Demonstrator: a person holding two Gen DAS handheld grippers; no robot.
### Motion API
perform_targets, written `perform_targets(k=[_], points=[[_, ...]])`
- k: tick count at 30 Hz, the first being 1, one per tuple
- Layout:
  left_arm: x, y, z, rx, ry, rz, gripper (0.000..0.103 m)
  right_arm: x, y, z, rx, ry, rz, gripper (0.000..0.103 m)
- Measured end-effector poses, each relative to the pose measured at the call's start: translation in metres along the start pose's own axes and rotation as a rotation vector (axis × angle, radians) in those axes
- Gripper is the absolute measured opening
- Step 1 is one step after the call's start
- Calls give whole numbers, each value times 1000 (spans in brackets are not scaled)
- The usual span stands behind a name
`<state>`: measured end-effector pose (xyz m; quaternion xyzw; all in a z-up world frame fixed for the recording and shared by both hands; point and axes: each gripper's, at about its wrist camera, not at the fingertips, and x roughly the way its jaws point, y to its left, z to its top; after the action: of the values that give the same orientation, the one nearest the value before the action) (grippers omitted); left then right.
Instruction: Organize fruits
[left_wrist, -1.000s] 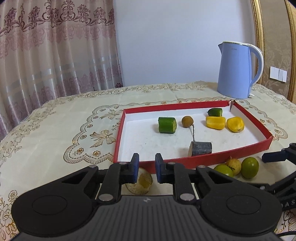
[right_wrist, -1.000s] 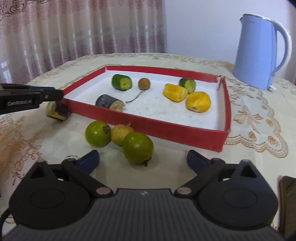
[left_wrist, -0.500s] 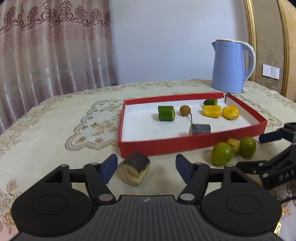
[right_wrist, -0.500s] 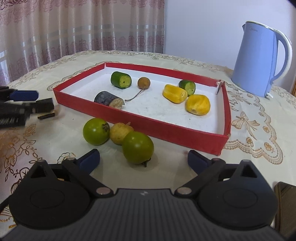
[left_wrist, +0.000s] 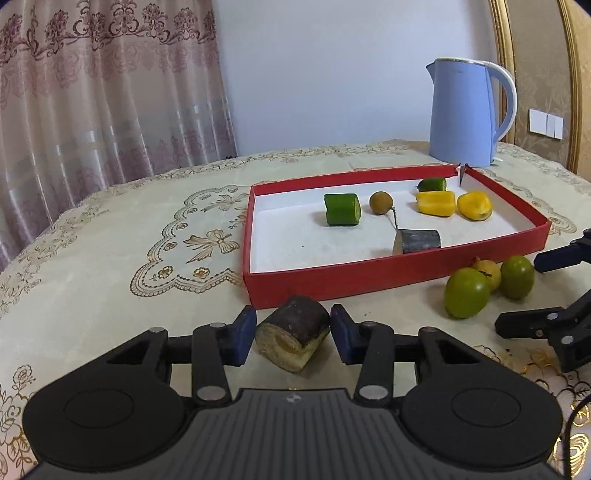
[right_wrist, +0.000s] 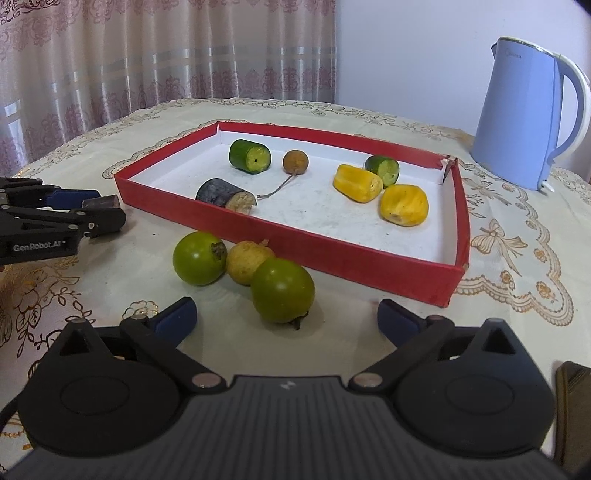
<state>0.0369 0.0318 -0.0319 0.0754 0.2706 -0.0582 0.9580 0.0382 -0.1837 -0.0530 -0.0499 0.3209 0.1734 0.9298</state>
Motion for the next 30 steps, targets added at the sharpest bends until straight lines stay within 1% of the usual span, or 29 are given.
perform_targets(k=[3,5,9,13,17,22,26,30], points=[[-6,0,1,-5,-9,3,42,0,0,0,2,-1,1,103],[-12,-1,6,-6,-34,3,42,0,0,0,1,-1,1,103],[-17,-8,27,19,-90,-1,42,0,0,0,0,-1,0,103],[0,-20,54,52,-124,4,43,-1,0,0,3,-1,2,103],[29,-31,75,69,-110,7,43,-1,-1,1,12,-2,9,103],[63,-43,93,86,-80,48,43,0,-3,1,22,-4,17,103],[83,-39,98,60,-40,103,43,-1,-3,1,23,-5,18,103],[94,-27,98,25,-5,134,44,0,-2,1,19,-3,14,103]])
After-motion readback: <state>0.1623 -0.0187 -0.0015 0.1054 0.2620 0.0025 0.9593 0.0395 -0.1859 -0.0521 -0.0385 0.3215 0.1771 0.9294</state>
